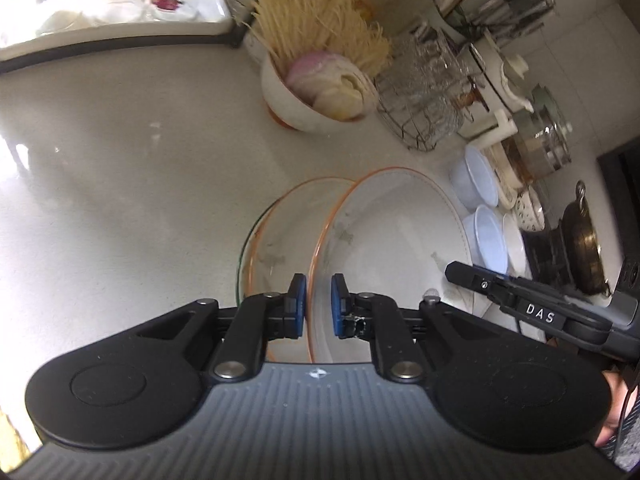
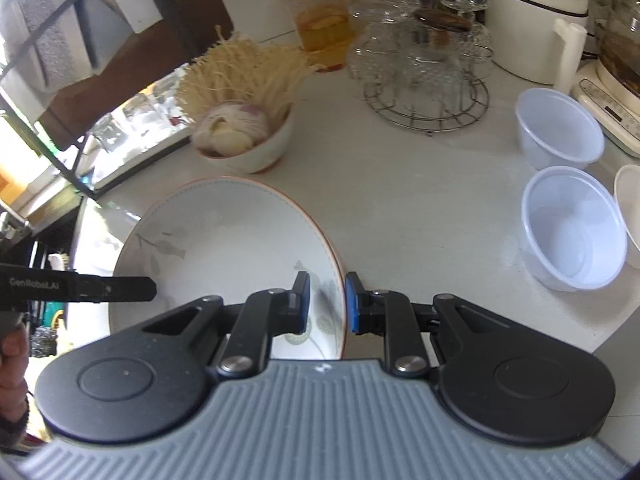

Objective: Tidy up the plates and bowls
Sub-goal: 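Lift the second white plate with both tools and carry it over the plate stack, then lower the white plate onto the stack and open both tools, then move both open tools toward the rim of the blue-white plastic bowl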

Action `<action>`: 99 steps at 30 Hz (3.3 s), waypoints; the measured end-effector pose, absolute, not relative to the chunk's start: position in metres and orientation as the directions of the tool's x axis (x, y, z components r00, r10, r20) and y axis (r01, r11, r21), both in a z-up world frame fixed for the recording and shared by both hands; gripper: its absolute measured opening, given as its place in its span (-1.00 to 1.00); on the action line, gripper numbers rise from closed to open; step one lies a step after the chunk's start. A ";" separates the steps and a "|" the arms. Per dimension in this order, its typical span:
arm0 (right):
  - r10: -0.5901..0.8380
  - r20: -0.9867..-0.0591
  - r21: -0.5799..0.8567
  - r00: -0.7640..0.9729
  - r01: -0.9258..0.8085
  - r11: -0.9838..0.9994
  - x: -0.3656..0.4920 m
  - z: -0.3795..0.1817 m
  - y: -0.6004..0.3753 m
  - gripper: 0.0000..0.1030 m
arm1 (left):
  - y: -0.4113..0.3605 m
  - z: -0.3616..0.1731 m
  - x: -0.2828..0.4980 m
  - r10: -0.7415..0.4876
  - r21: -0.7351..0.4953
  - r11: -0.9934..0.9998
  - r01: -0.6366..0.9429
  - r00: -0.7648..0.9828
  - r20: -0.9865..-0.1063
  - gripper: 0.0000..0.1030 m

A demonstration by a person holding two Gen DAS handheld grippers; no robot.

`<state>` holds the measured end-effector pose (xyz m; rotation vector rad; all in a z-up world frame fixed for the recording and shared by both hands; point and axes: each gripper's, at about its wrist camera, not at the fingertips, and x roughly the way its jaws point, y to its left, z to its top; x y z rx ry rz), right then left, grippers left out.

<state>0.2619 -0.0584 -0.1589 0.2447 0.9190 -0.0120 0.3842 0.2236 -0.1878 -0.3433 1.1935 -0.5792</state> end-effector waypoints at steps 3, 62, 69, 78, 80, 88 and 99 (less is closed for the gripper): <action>0.093 -0.790 0.206 0.606 0.118 0.971 0.265 -0.165 -0.064 -0.58 | 0.215 -0.194 0.391 -0.583 -0.530 0.809 0.253 0.229 -0.780 -0.71; 0.211 -0.661 0.251 0.720 -0.053 0.966 0.225 -0.124 -0.070 -0.58 | 0.182 -0.117 0.294 -0.340 -0.307 0.939 0.153 0.526 -0.780 -0.14; 0.248 -0.588 0.257 0.770 -0.113 0.960 0.190 -0.092 -0.093 -0.58 | 0.142 -0.070 0.250 -0.317 -0.282 0.946 0.159 0.635 -0.705 -0.14; 0.276 -0.523 0.247 0.807 -0.166 0.955 0.144 -0.067 -0.126 -0.58 | 0.093 -0.048 0.194 -0.291 -0.263 0.954 0.145 0.667 -0.686 -0.14; 0.275 -0.515 0.237 0.812 -0.173 0.956 0.133 -0.064 -0.133 -0.58 | 0.085 -0.047 0.183 -0.290 -0.267 0.953 0.141 0.670 -0.683 -0.14; 0.254 -0.506 0.202 0.824 -0.173 0.964 0.092 -0.061 -0.158 -0.58 | 0.056 -0.050 0.143 -0.286 -0.268 0.954 0.133 0.669 -0.686 -0.14; 0.240 -0.532 0.234 0.812 -0.132 0.963 0.060 -0.073 -0.184 -0.58 | 0.028 -0.061 0.101 -0.304 -0.290 0.948 0.133 0.651 -0.696 -0.14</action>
